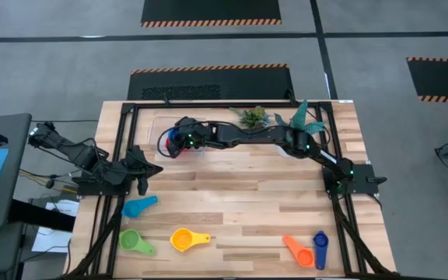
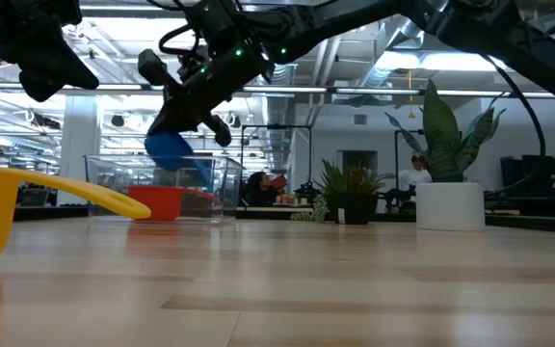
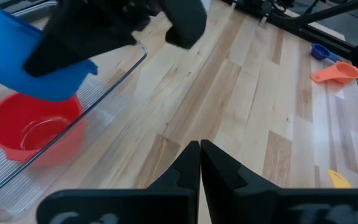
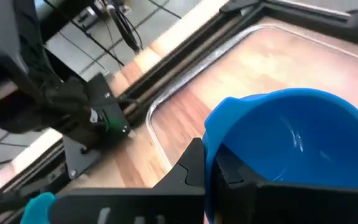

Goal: Nest measuring cups in basket
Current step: Stack the blue measuring cup on top of the red measuring cup in the transparent bin

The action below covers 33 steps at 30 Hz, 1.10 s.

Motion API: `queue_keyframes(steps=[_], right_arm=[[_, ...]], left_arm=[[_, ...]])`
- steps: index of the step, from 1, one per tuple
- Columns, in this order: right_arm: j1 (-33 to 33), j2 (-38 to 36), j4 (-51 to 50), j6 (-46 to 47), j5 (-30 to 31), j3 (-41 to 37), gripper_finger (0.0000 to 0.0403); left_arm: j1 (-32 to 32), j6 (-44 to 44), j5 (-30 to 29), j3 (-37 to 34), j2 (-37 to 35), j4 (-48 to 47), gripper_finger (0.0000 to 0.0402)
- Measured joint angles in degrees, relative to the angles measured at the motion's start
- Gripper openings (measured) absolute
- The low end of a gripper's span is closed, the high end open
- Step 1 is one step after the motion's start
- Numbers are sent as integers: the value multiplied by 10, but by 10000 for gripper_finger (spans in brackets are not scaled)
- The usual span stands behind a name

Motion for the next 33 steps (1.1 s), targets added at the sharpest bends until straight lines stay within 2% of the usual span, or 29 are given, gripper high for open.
queue_keyframes(steps=[12,20,27,33], right_arm=[[-5,1,-3,-63,-20,0,8],[-4,1,-3,-65,-20,0,12],[-5,1,-3,-28,-18,0,66],[-5,1,-3,-33,-18,0,102]], left_arm=[[0,5,0,0,0,0,0],[0,15,2,0,0,0,0],[0,15,4,0,0,0,0],[0,14,4,0,0,0,0]])
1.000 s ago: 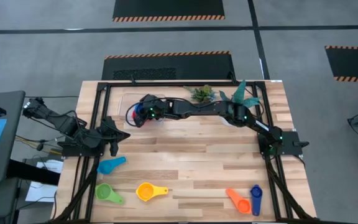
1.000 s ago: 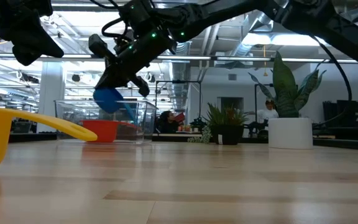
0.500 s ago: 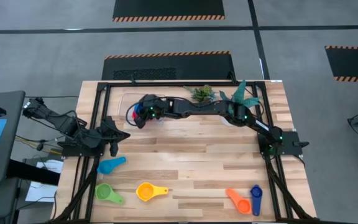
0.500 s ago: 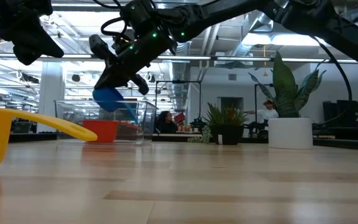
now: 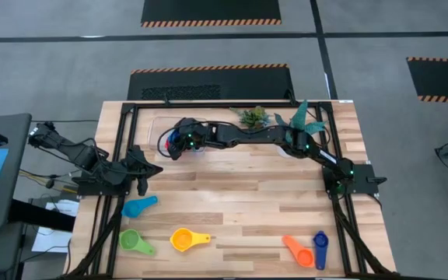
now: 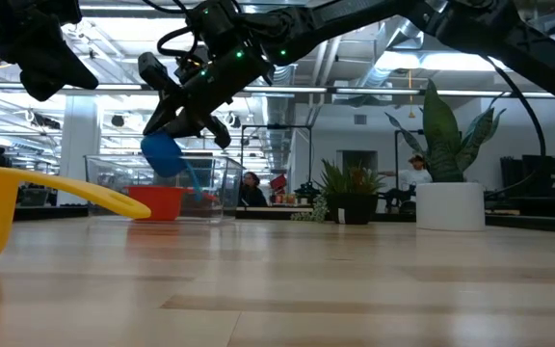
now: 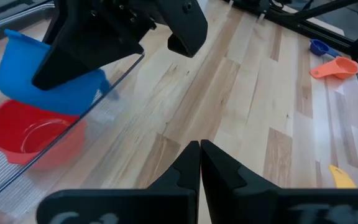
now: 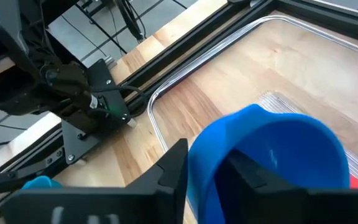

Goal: Nest measuring cups in basket
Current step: Stack the blue measuring cup on top of the red measuring cup in the transparent bin, then move the light blue measuring cup to the center of the table

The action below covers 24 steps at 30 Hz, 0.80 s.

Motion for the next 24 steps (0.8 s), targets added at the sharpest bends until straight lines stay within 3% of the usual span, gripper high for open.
queue_keyframes(steps=[13,24], right_arm=[[-4,0,0,-1,1,0,153],[-1,0,0,22,-26,0,159]], left_arm=[[0,-2,0,0,0,0,0],[0,-2,1,0,0,0,0]])
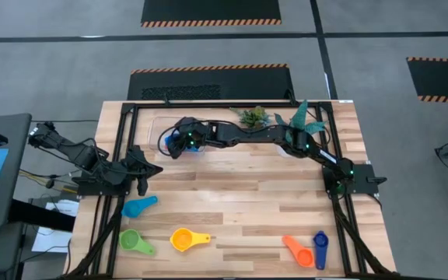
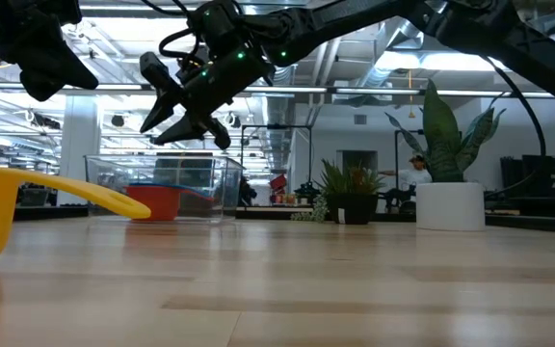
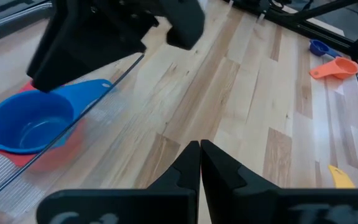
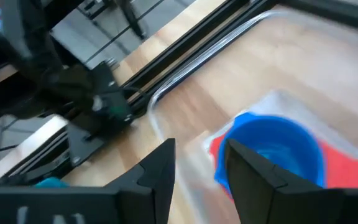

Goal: Nest measuring cups in basket
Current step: Move the light blue measuring cup to the center of the table

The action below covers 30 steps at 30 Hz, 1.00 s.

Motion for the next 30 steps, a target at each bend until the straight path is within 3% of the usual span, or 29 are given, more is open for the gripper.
queue_keyframes(steps=[8,14,22,30], right_arm=[[2,-9,-65,-84,-35,-1,133],[1,-65,-125,-115,11,0,93],[23,-193,-274,-187,139,0,13],[97,-302,-437,-184,295,0,5]], left_arm=[[0,0,13,0,0,0,0],[0,0,21,0,0,0,0],[0,-48,30,0,0,0,0],[29,-101,-19,1,38,11,0]])
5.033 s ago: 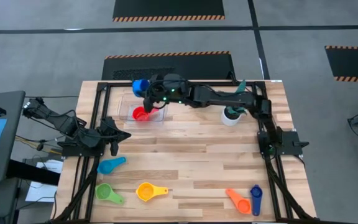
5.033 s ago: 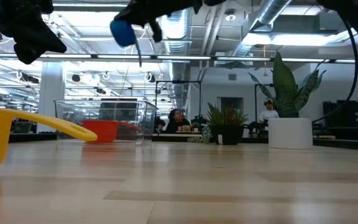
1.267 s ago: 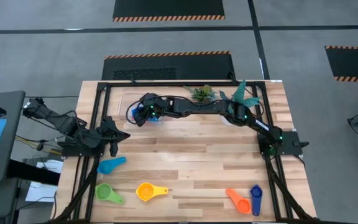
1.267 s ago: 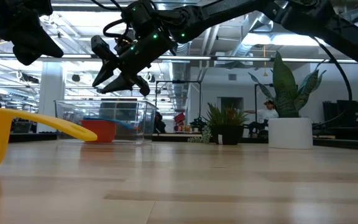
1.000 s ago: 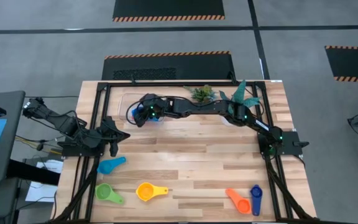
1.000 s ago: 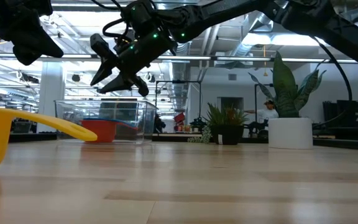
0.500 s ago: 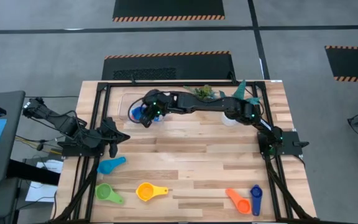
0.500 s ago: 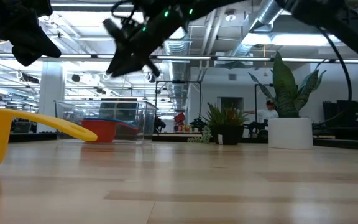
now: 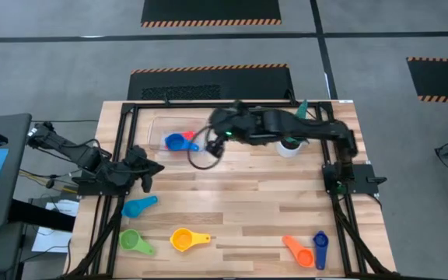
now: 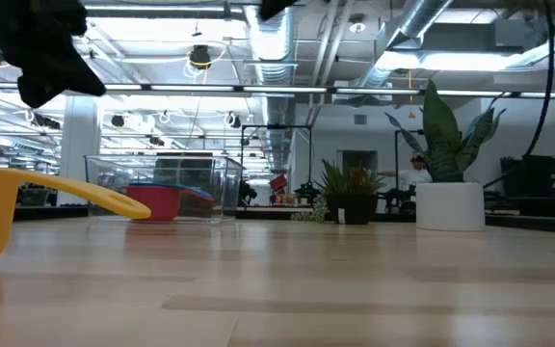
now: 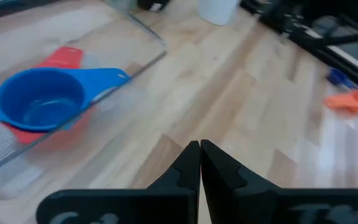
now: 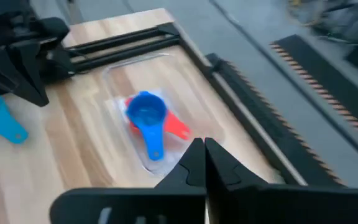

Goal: Nest measuring cups in basket
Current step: Move the light blue measuring cup to the center of the table

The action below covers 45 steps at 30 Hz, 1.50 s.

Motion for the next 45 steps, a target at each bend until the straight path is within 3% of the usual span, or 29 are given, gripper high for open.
queue_keyframes(steps=[4,10,13,15,20,29,33,38,45], right_arm=[[31,-42,-61,36,30,0,15],[66,-76,-199,88,34,0,20],[79,-77,-289,153,42,0,15],[90,-76,-345,210,53,-3,12],[126,-90,-333,205,53,-31,17],[229,-169,-333,231,63,-114,13],[286,-228,-334,299,60,-220,13],[349,-304,-331,474,60,-381,15],[419,-359,-262,674,61,-550,16]], left_arm=[[55,19,31,1,39,46,0],[94,136,282,3,105,121,0],[89,117,334,3,155,128,0],[83,85,338,6,197,127,0],[65,54,293,81,313,118,0],[33,155,306,280,480,-1,0],[10,152,339,323,527,-4,0],[-26,94,376,341,560,-48,0],[-95,-97,325,333,553,-303,0]])
